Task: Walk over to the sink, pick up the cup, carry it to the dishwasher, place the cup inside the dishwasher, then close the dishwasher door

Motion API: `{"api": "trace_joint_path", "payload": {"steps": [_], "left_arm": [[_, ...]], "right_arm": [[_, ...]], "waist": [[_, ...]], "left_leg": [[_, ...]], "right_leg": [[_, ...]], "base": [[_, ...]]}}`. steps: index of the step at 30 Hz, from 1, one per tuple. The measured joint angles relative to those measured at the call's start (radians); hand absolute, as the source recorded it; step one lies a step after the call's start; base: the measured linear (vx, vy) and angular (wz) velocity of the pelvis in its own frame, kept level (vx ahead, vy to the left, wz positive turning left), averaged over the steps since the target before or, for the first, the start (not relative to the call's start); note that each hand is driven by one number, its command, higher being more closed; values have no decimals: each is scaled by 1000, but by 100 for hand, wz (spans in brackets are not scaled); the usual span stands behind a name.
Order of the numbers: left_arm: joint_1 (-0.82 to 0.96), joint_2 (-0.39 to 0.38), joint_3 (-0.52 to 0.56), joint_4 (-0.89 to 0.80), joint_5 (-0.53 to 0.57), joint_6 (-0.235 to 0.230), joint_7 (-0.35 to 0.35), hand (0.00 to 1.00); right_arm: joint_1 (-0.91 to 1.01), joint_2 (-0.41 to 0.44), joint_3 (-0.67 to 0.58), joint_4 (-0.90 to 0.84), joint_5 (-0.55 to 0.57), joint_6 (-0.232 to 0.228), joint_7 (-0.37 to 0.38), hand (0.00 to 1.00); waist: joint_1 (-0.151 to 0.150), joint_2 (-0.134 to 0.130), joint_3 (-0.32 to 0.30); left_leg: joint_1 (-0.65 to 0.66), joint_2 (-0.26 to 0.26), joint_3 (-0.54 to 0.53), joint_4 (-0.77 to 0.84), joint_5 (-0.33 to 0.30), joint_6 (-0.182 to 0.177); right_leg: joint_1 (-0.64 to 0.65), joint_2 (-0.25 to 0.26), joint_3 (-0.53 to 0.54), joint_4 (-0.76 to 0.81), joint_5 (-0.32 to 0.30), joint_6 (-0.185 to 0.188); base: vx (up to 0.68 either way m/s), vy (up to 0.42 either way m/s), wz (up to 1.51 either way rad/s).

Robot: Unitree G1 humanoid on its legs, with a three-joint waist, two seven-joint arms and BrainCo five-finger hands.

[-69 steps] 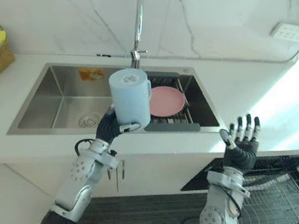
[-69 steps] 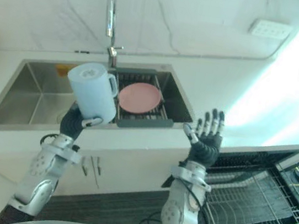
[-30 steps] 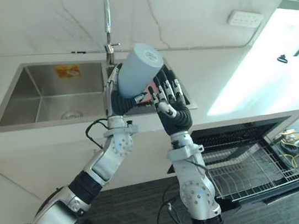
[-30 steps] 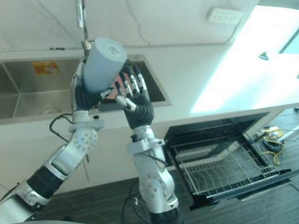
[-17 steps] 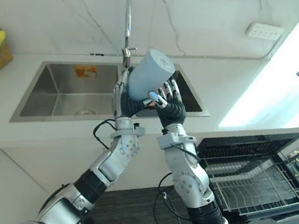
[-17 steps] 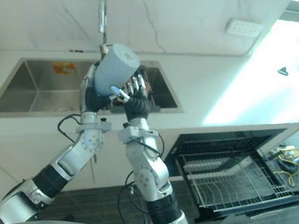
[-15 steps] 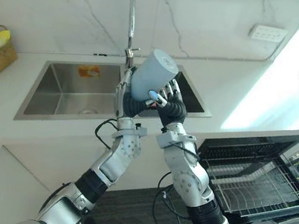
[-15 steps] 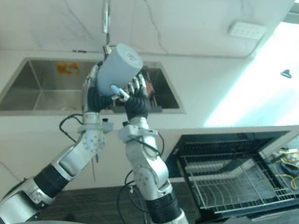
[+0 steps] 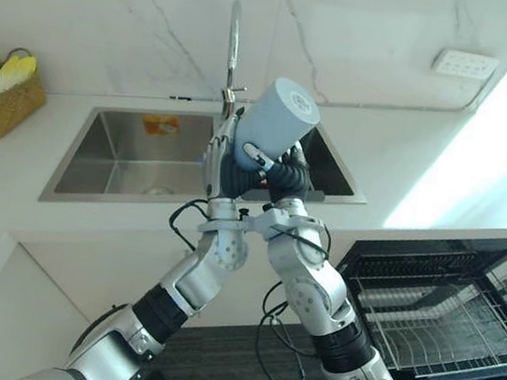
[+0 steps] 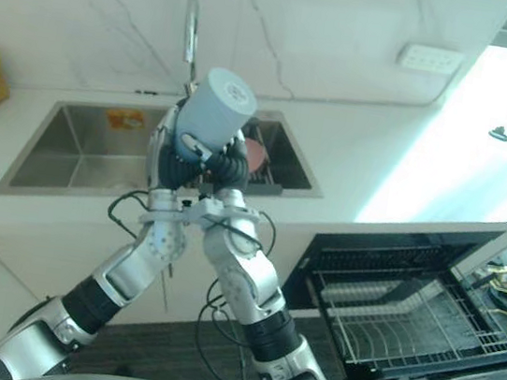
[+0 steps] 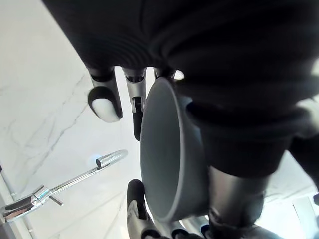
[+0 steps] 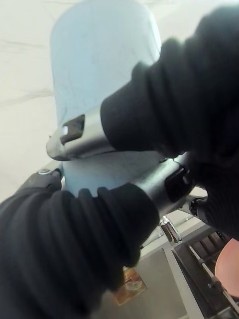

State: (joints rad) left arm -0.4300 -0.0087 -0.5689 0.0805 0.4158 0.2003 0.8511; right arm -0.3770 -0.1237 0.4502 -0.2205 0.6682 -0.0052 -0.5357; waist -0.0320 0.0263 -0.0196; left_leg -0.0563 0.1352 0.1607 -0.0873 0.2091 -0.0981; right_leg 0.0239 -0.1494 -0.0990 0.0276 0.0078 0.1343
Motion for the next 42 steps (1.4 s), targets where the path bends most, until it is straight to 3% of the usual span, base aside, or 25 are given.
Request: {"api": "trace_joint_path", "payload": {"steps": [4,9,10,14,16,17,19,20,22,24,26,27,32,35,37,40,42], "left_arm": [[-11,0,-1,0,0,0,16,100],[-25,0,-12,0,1,-3,25,100],[-30,1,-15,0,1,-4,26,0],[-30,7,-31,1,-3,-37,50,0],[-26,10,-22,-26,-36,-90,72,0],[-19,20,-10,-56,-48,-100,60,0],[46,101,42,-270,-124,-137,-72,0],[63,131,65,-323,-155,-145,-105,0],[112,219,185,-454,-301,-173,-181,0],[165,311,356,-552,-494,-206,-248,0],[183,339,419,-584,-563,-230,-273,0],[185,352,450,-603,-623,-250,-300,0],[217,353,495,-597,-788,-312,-387,0],[300,268,340,-524,-853,-356,-456,0],[311,184,43,-321,-863,-349,-495,0],[280,60,-252,-65,-863,-324,-544,0],[246,19,-340,11,-874,-321,-603,0]], "right_arm": [[-15,0,12,2,-10,-19,-21,100],[-15,17,21,12,-18,-95,-59,100],[-15,22,23,19,-16,-116,-60,100],[-40,55,37,46,-3,-202,-89,100],[-75,84,34,46,3,-272,-124,100],[-90,87,34,45,4,-285,-128,100],[-150,108,19,11,3,-324,-136,100],[-156,114,9,-8,3,-330,-144,100],[-162,123,-16,-47,1,-365,-156,100],[-154,124,-51,-49,-5,-396,-174,100],[-139,125,-73,-50,-7,-416,-175,100],[-120,127,-105,-50,-7,-434,-181,100],[-91,141,-252,-55,-7,-482,-197,100],[-39,121,-316,-93,-4,-525,-193,100],[-1,95,-347,-126,-3,-541,-186,100],[62,43,-390,-165,-11,-522,-180,100],[114,-3,-468,-161,-39,-486,-178,100]], "waist": [[1,1,-1],[7,10,-7],[8,12,-8],[10,24,-13],[13,29,-13],[14,32,-13],[17,48,-13],[19,53,-14],[29,68,-16],[45,70,-13],[60,65,-13],[63,70,-14],[50,50,-6],[40,46,5],[7,42,13],[-49,24,36],[-61,12,44]], "left_leg": [[0,0,0,0,0,0],[1,0,-1,0,0,0],[2,0,-2,0,0,0],[3,0,-12,0,0,0],[2,1,-25,0,-1,2],[2,2,-27,0,-1,1],[-1,0,-47,0,-1,1],[-5,-1,-55,0,-1,1],[-15,-1,-68,0,-2,0],[-15,-10,-72,0,-33,-28],[-13,-17,-62,1,-38,-27],[-12,-16,-57,0,-6,-11],[-4,-27,-36,0,-6,2],[35,-25,2,0,-9,11],[44,-20,34,0,-24,3],[61,-19,84,0,-34,6],[78,-18,113,0,-42,7]], "right_leg": [[3,0,0,-4,2,2],[4,0,0,-4,4,5],[6,0,0,-4,4,5],[12,1,-9,-4,3,7],[18,4,-21,-4,1,9],[20,5,-23,-6,2,8],[34,6,-42,-14,2,7],[37,6,-52,-15,1,7],[39,8,-71,-15,-4,5],[47,-2,-82,-25,-6,1],[51,-11,-80,-40,-3,1],[54,-8,-76,-41,-2,2],[47,-20,-56,-32,-2,2],[44,-21,-6,-8,-8,12],[20,-19,34,9,-22,20],[-5,-18,93,19,-22,21],[-12,-18,129,26,-22,22]], "base": [[0,0,0],[0,0,0],[0,0,0],[-31,-18,6],[-32,-24,12],[-27,-27,9],[-15,-29,21],[-11,-30,33],[-10,-26,29],[0,-12,16],[15,2,-5],[28,1,-9],[36,13,-11],[28,-14,-41],[-26,-11,-46],[-28,-3,-52],[0,-4,-49]]}}
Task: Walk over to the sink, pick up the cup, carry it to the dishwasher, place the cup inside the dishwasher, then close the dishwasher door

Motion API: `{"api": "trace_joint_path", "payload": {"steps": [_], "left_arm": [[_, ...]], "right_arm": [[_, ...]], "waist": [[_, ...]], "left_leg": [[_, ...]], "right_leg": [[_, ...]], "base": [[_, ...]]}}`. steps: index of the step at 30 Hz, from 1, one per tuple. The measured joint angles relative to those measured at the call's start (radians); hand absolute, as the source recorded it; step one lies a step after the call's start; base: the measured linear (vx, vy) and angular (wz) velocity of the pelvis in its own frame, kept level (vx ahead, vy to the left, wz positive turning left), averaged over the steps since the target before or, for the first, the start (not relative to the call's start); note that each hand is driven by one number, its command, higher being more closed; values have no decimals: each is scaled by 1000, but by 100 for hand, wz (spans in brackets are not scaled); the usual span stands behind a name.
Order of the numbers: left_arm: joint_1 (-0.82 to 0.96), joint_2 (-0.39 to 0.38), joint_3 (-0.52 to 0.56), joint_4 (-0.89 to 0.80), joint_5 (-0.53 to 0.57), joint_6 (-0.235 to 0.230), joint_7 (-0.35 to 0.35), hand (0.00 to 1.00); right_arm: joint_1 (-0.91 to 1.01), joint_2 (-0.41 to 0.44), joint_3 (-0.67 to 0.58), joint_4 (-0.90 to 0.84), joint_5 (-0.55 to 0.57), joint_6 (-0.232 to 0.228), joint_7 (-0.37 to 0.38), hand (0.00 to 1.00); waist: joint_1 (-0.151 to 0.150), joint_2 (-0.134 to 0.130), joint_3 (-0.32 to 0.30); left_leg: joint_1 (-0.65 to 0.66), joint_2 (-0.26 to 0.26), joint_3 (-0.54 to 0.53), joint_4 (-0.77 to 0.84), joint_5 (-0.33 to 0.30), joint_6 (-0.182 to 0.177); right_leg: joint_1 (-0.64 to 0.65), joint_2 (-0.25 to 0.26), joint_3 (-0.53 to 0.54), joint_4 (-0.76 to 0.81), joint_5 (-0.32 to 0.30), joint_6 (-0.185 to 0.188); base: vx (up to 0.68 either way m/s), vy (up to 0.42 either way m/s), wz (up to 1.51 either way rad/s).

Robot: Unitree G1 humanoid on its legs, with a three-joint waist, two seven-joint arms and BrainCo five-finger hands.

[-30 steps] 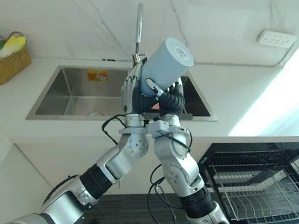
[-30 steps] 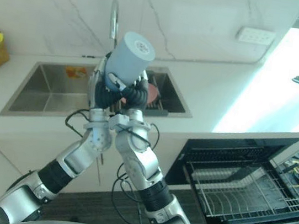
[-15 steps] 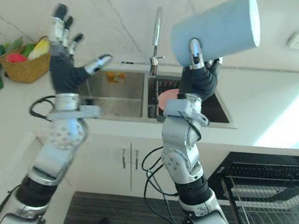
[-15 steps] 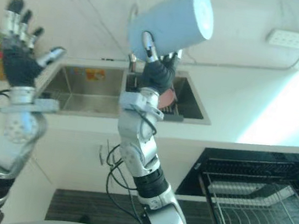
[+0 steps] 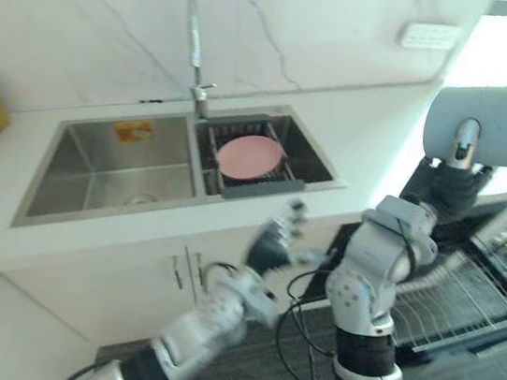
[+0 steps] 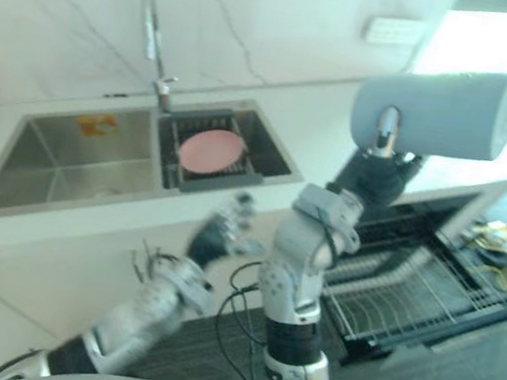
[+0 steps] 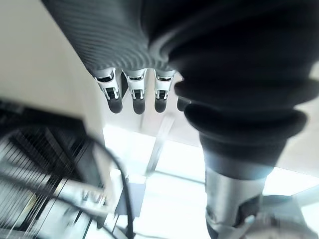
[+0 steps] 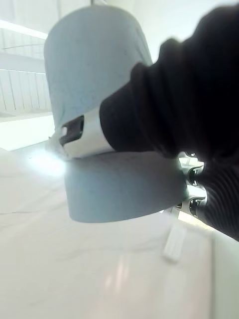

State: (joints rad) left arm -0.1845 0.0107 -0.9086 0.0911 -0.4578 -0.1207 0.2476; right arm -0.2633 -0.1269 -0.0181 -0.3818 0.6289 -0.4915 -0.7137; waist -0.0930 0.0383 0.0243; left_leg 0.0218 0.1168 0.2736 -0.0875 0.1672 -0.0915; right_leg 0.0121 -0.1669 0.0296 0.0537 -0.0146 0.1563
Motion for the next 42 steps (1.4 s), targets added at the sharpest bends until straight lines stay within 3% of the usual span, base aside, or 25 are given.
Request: {"api": "trace_joint_path", "payload": {"steps": [4,7,10,11,12,13,15,16,17,19,21,24,26,27,28,29,31,32,33,34,35,36,37,42], "left_arm": [[-44,-4,-14,117,-130,20,-118,0],[-42,-1,-18,208,-286,73,-238,0],[-27,2,-21,242,-380,135,-358,0],[-22,3,-23,247,-386,148,-378,0],[-8,9,-33,259,-387,167,-407,0],[21,11,-31,278,-386,193,-425,0],[78,31,11,308,-384,229,-422,0],[113,48,69,343,-361,246,-401,0],[124,56,102,367,-348,254,-390,0],[153,99,243,508,-264,273,-357,0],[187,130,373,603,-150,269,-352,0],[244,178,615,725,73,225,-313,0],[288,213,732,758,201,208,-266,0],[327,233,807,768,267,207,-232,0],[345,230,841,778,289,212,-209,0],[387,219,903,779,294,227,-155,0],[455,193,998,789,263,255,-82,0],[470,151,1058,792,267,272,-71,0],[474,132,1062,792,272,277,-69,0],[491,89,1063,792,310,285,-53,0],[502,79,1065,790,328,291,-42,0],[533,64,1065,793,356,304,-30,0],[547,58,1066,796,366,325,-31,0],[555,47,1093,816,420,335,-69,0]], "right_arm": [[95,-63,-170,26,-19,63,46,100],[179,-100,-299,104,-43,105,174,100],[183,-132,-394,186,-44,109,270,100],[183,-142,-402,208,-44,105,284,100],[181,-162,-422,253,-44,100,302,100],[175,-182,-425,305,-45,95,320,100],[161,-204,-405,363,-47,93,341,100],[161,-205,-380,374,-49,94,350,100],[162,-205,-367,380,-53,95,361,100],[182,-204,-341,401,-88,123,410,100],[211,-199,-341,401,-89,156,439,100],[263,-168,-342,411,-119,220,470,100],[264,-125,-342,440,-119,237,471,100],[264,-94,-342,445,-123,245,466,100],[265,-87,-342,446,-135,248,463,100],[265,-81,-342,439,-175,252,462,100],[278,-81,-356,427,-220,257,461,100],[319,-81,-396,403,-243,269,448,100],[328,-81,-410,393,-243,273,442,100],[329,-82,-423,390,-244,274,439,100],[328,-79,-425,390,-245,275,435,100],[329,-79,-406,390,-252,279,425,100],[330,-78,-404,391,-280,297,402,100],[334,-44,-374,396,-286,343,349,100]], "waist": [[-20,-11,7],[-32,-14,9],[-44,-35,16],[-45,-44,18],[-44,-63,23],[-39,-78,16],[-14,-98,2],[-1,-106,-6],[0,-118,-5],[8,-147,-5],[17,-145,-3],[38,-127,15],[38,-121,30],[55,-137,42],[63,-117,51],[71,-119,52],[66,-121,53],[69,-109,64],[77,-103,71],[88,-83,88],[101,-74,93],[117,-49,92],[116,-31,100],[127,-31,103]], "left_leg": [[13,-2,34,-1,-6,-1],[39,-3,73,-1,-23,-3],[49,0,105,-1,-31,-5],[53,2,108,-1,-31,-7],[65,8,113,0,-33,-14],[71,23,115,0,-37,-22],[71,47,135,1,-44,-33],[68,59,141,1,-46,-39],[65,63,140,1,-47,-41],[49,77,118,1,-46,-45],[42,93,82,1,-43,-55],[25,142,15,1,-33,-78],[21,190,-34,1,-21,-107],[33,209,-50,3,-15,-127],[36,227,-53,7,-16,-132],[39,244,-47,7,-17,-135],[24,252,-37,28,-11,-89],[-60,258,-70,176,-66,-45],[-80,249,-86,237,-101,-64],[-92,201,-109,302,-178,-101],[-86,177,-133,296,-201,-88],[-70,151,-142,271,-207,-74],[-61,120,-155,239,-204,-68],[-16,65,-119,160,-179,-48]], "right_leg": [[-16,1,44,8,1,6],[-23,1,79,26,-8,13],[-49,2,95,57,-19,8],[-52,1,85,66,-24,-1],[-53,-10,29,81,-30,-34],[-58,-24,-61,94,-31,-108],[-78,-48,-193,104,-28,-198],[-82,-53,-237,94,-17,-203],[-82,-52,-241,85,-8,-192],[-62,-44,-243,42,41,-130],[-44,-36,-275,40,34,-117],[-30,1,-286,96,11,-92],[-13,44,-284,123,-11,-78],[3,58,-298,134,-61,-47],[-1,72,-303,160,-78,-53],[-32,75,-308,241,-134,-63],[-47,67,-345,311,-204,-69],[-15,70,-378,281,-199,-78],[9,74,-385,252,-183,-83],[50,75,-386,190,-153,-80],[61,73,-372,164,-138,-76],[66,72,-351,122,-112,-70],[73,66,-344,70,-79,-52],[78,30,-302,-9,-33,-24]], "base": [[6,-9,-28],[8,-8,-36],[-6,-15,-27],[-6,-27,-19],[3,-25,-24],[13,-22,-32],[38,-25,-56],[41,-40,-54],[20,-62,-24],[22,-73,18],[50,-69,47],[75,-119,59],[44,-135,64],[29,-149,28],[26,-209,19],[6,-208,20],[7,-207,55],[41,-160,70],[72,-134,56],[46,-25,-2],[42,22,-39],[88,72,-43],[79,61,-32],[138,103,-26]]}}
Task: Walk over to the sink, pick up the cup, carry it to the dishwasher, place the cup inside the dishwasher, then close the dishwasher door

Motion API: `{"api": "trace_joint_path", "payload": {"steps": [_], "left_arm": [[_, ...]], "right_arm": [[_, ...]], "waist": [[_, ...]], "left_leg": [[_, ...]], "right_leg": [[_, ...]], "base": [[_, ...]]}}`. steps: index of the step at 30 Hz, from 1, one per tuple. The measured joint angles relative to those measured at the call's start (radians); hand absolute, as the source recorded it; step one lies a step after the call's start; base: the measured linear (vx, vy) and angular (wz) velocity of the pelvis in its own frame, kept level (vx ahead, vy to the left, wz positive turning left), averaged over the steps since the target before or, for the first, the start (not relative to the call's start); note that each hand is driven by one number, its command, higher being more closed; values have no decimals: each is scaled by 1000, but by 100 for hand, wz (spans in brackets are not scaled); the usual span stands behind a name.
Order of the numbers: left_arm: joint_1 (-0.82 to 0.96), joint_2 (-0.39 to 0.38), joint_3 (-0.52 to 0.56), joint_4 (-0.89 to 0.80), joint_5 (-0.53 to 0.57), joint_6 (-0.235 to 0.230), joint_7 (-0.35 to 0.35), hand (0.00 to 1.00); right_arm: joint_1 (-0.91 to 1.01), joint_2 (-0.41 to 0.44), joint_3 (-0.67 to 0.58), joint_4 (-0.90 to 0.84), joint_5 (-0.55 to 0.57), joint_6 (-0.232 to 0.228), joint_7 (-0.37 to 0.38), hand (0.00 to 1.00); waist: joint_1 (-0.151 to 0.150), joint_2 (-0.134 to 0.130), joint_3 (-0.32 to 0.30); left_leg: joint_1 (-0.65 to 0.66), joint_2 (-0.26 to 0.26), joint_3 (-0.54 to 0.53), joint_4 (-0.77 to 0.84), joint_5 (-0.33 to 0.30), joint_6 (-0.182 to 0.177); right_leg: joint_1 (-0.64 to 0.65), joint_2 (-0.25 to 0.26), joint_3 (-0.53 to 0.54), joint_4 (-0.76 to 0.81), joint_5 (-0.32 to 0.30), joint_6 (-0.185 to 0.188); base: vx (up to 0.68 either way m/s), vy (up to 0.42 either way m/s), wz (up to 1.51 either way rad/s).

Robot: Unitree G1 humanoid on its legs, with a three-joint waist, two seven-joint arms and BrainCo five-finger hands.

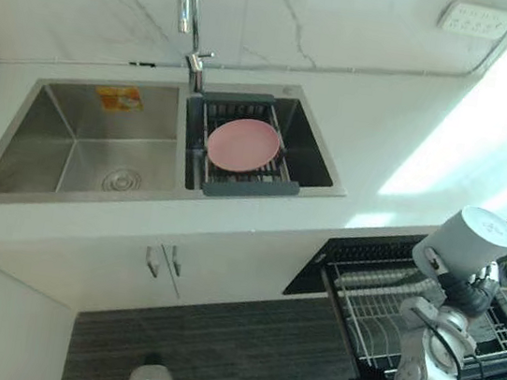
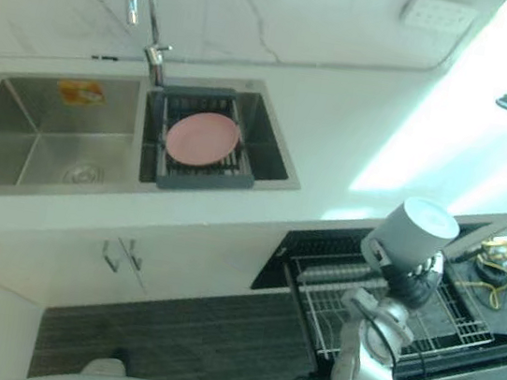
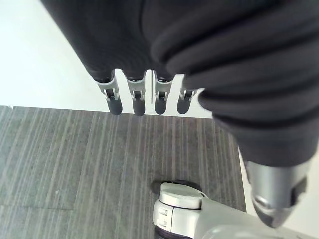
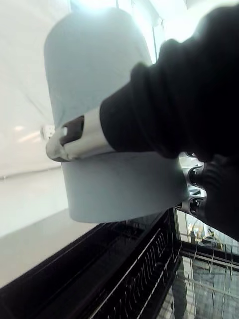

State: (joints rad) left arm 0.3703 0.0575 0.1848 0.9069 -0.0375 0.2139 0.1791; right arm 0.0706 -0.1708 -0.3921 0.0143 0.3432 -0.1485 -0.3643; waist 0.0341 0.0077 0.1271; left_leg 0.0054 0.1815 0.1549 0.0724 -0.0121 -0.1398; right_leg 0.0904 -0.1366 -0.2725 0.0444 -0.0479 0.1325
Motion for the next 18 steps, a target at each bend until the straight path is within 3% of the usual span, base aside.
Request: {"api": "trace_joint_path", "payload": {"steps": [4,8,15,18], "left_arm": [[-32,3,9,10,23,-9,-38,0],[-43,5,8,9,26,-21,-39,0],[-41,2,5,10,19,-40,-38,0],[-41,3,5,10,19,-41,-38,0]], "right_arm": [[70,49,-3,3,-68,0,-57,100],[86,73,-2,38,-68,-2,-75,100],[129,129,-3,58,-75,-15,-191,100],[135,132,-5,112,-69,-25,-190,100]], "waist": [[-11,-9,0],[-18,-7,-1],[-16,-1,-10],[-16,-3,-25]], "left_leg": [[15,-28,11,-34,2,3],[43,-32,36,-61,4,5],[68,-32,67,-96,10,1],[73,-37,70,-128,31,5]], "right_leg": [[18,-21,-4,-50,12,15],[32,-25,-4,-61,15,20],[28,-30,-10,-62,19,25],[18,-33,-10,-62,27,27]], "base": [[120,37,-5],[93,10,-11],[-1,4,-8],[-58,8,-1]]}}
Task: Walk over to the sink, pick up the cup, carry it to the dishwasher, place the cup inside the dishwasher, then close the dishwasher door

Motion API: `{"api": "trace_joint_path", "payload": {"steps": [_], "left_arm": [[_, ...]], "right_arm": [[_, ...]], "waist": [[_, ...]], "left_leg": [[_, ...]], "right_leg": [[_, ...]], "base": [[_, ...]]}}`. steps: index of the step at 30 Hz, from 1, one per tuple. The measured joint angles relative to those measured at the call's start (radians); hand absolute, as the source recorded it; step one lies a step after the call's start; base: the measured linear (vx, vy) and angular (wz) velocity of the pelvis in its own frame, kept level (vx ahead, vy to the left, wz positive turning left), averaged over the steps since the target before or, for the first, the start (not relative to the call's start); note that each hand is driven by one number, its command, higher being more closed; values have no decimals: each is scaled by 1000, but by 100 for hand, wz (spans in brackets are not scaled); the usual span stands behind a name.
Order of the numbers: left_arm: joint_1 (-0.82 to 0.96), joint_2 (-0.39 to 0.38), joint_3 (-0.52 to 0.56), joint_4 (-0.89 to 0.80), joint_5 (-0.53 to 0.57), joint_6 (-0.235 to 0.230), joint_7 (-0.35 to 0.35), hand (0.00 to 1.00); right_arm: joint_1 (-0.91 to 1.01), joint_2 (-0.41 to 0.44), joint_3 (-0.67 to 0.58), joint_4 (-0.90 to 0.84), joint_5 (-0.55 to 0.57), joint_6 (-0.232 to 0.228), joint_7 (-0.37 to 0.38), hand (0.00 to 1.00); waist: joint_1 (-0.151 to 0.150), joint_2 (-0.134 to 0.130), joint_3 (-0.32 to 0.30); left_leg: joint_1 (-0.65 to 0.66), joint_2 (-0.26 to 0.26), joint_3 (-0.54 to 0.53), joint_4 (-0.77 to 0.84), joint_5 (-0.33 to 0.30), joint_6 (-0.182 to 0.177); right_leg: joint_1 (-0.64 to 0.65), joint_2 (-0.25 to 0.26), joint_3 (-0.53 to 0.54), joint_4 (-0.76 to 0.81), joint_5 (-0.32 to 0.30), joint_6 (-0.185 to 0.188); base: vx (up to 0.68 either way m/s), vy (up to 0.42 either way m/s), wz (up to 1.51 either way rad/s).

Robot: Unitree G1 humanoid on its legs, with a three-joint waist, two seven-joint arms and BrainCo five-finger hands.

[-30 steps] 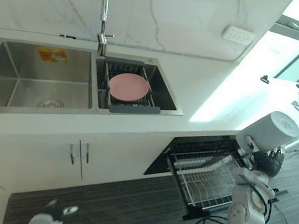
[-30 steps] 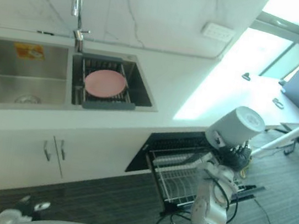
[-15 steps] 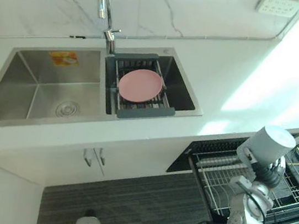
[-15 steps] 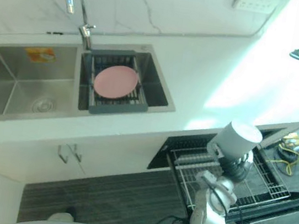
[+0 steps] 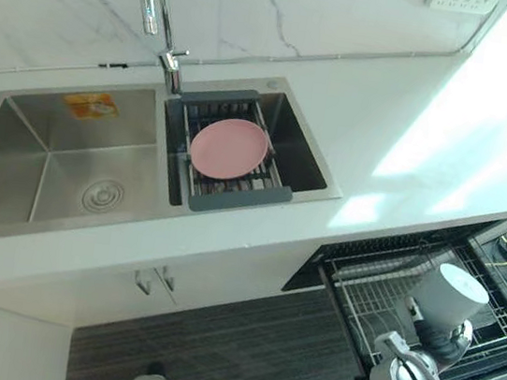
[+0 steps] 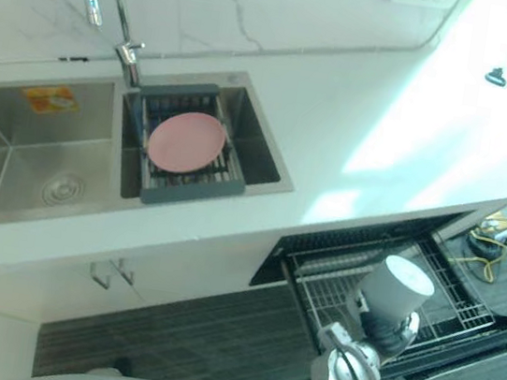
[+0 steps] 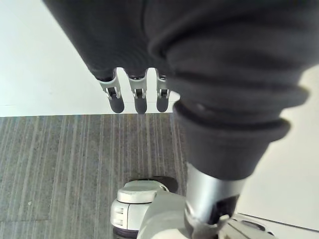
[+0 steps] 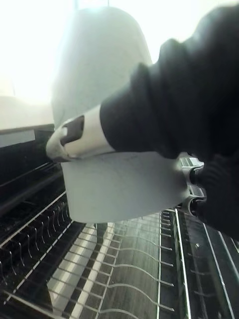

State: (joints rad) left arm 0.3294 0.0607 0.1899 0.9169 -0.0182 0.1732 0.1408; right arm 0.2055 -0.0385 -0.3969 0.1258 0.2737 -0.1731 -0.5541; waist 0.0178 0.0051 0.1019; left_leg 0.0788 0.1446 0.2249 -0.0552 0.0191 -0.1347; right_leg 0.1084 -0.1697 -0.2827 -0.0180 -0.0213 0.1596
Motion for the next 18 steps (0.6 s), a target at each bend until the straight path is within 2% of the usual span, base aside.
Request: {"api": "trace_joint_path", "payload": {"steps": [4,7,12,15,18], "left_arm": [[-2,7,0,2,3,1,-8,0],[-5,27,-5,7,3,5,-24,0],[-24,51,-29,-4,16,48,-53,0],[-24,67,-38,-4,24,52,-73,0],[-24,78,-37,-4,40,50,-84,0]], "right_arm": [[-12,3,-1,86,93,11,34,100],[-81,-30,-1,233,132,53,53,100],[-221,-122,8,379,134,113,94,100],[-268,-169,42,412,134,124,109,100],[-311,-181,58,427,133,143,124,100]], "waist": [[7,-8,-13],[11,-13,-31],[21,-18,-26],[21,-19,-23],[16,-25,-7]], "left_leg": [[2,-7,1,-23,21,6],[-15,-10,2,-29,27,12],[-29,-15,30,-28,36,18],[-9,-15,55,-27,36,18],[15,-16,90,-23,33,17]], "right_leg": [[-8,-1,0,-6,14,-1],[-31,-1,7,-8,26,-3],[-70,-1,58,-12,55,-6],[-72,1,91,-11,61,-8],[-76,3,131,-7,68,-12]], "base": [[-89,11,1],[-108,9,-4],[-75,9,-23],[-40,7,-27],[-31,11,-40]]}}
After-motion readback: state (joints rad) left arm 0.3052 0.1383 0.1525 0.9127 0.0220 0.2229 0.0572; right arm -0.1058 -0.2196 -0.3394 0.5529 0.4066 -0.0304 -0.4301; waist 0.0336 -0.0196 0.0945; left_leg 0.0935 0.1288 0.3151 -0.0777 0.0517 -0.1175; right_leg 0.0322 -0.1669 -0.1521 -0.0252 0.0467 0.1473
